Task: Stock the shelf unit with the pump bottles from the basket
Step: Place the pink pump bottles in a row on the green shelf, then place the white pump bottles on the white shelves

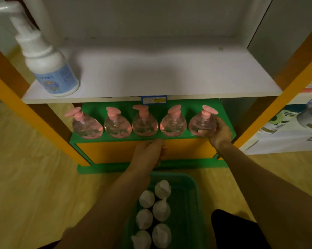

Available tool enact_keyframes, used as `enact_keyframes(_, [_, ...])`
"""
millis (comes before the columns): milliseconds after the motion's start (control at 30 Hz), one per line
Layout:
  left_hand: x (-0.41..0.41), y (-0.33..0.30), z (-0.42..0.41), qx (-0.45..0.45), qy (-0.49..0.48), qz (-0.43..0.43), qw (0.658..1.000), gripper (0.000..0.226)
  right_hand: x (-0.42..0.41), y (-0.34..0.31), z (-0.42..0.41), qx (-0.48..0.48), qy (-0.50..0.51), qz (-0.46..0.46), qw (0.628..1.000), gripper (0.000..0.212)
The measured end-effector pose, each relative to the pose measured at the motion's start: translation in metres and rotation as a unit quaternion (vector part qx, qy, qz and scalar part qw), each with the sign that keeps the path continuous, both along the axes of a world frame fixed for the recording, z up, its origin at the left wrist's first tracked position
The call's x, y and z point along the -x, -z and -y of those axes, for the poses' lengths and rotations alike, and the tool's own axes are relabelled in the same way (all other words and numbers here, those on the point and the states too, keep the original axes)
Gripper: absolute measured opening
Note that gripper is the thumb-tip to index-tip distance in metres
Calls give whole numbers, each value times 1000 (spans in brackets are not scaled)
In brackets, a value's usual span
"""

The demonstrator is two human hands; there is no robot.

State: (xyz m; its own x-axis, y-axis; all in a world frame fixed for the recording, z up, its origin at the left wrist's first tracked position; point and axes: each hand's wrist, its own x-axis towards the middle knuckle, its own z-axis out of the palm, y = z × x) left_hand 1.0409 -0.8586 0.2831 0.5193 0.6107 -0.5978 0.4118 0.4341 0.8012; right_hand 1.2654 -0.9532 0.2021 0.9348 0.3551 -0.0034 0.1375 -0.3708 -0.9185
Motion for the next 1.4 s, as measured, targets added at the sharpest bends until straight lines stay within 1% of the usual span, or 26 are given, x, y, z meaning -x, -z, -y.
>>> enact_keyframes(33, [0, -1, -1, 3, 1, -3, 1000, 12, -5, 2, 1, 9, -14, 8, 1000, 37])
enact_keyframes(133, [0, -2, -1, 10, 2, -3, 1000, 10, -14, 6, -2, 51, -60, -12, 997, 54])
enact_keyframes(200, [-1, -2, -1, 10, 3, 2, 1000, 10, -13, 3, -3, 49, -76, -36, 995, 63])
enact_keyframes(233, [-2, -3, 0, 10, 3, 2, 1000, 10, -13, 2, -6, 55, -75, -43, 995, 68])
enact_keyframes(300, [-2, -3, 2, 11, 8, 0, 1000, 10, -11, 1, -10, 97, -70, -23, 993, 75])
enact_keyframes(367, [-2, -1, 4, 8, 17, 1, 1000, 10, -6, 1, -13, 128, -35, 8, 991, 78])
enact_keyframes(400, [-2, -1, 5, 6, 22, 0, 1000, 9, -3, 0, -13, 134, -20, 7, 991, 79])
enact_keyframes(467, [-1, 2, 6, -5, 34, -11, 999, 9, 4, -2, -11, 135, 4, -14, 991, 77])
enact_keyframes(500, [0, 4, 6, -14, 39, -19, 999, 10, 8, -3, -8, 151, 8, -8, 989, 74])
enact_keyframes(600, [1, 10, 7, -44, 52, -50, 996, 10, 22, -3, 5, 238, 7, 74, 968, 59])
enact_keyframes(633, [2, 13, 7, -55, 57, -59, 995, 10, 28, -2, 10, 256, 4, 87, 963, 53])
enact_keyframes(700, [5, 20, 9, -83, 74, -71, 991, 11, 42, 3, 20, 291, -24, 88, 952, 45])
enact_keyframes(767, [9, 29, 11, -115, 107, -79, 985, 13, 60, 11, 29, 337, -89, 86, 933, 45])
enact_keyframes(833, [17, 43, 15, -157, 171, -93, 968, 13, 83, 21, 40, 369, -168, 88, 910, 43])
enact_keyframes(900, [29, 62, 25, -208, 251, -115, 939, 11, 109, 34, 53, 383, -243, 93, 886, 31])
enact_keyframes(967, [46, 86, 38, -266, 332, -161, 891, 10, 135, 48, 65, 421, -326, 98, 841, 22])
enact_keyframes(1000, [55, 100, 47, -283, 380, -188, 860, 14, 149, 56, 71, 439, -370, 80, 815, 20])
enact_keyframes(1067, [77, 127, 66, -264, 479, -238, 803, 26, 177, 73, 80, 459, -443, 40, 769, 22])
enact_keyframes(1133, [98, 149, 85, -238, 538, -270, 763, 30, 203, 88, 86, 466, -475, 41, 745, 23])
enact_keyframes(1200, [114, 162, 103, -230, 560, -284, 744, 33, 221, 101, 89, 465, -482, 51, 741, 25])
enact_keyframes(1267, [125, 170, 116, -220, 575, -286, 734, 44, 233, 112, 89, 466, -480, 46, 742, 31])
enact_keyframes(1300, [128, 172, 120, -216, 578, -286, 733, 46, 238, 117, 89, 473, -478, 46, 739, 35])
enact_keyframes(1400, [133, 180, 128, -219, 557, -277, 752, 40, 248, 130, 88, 500, -470, 59, 726, 45])
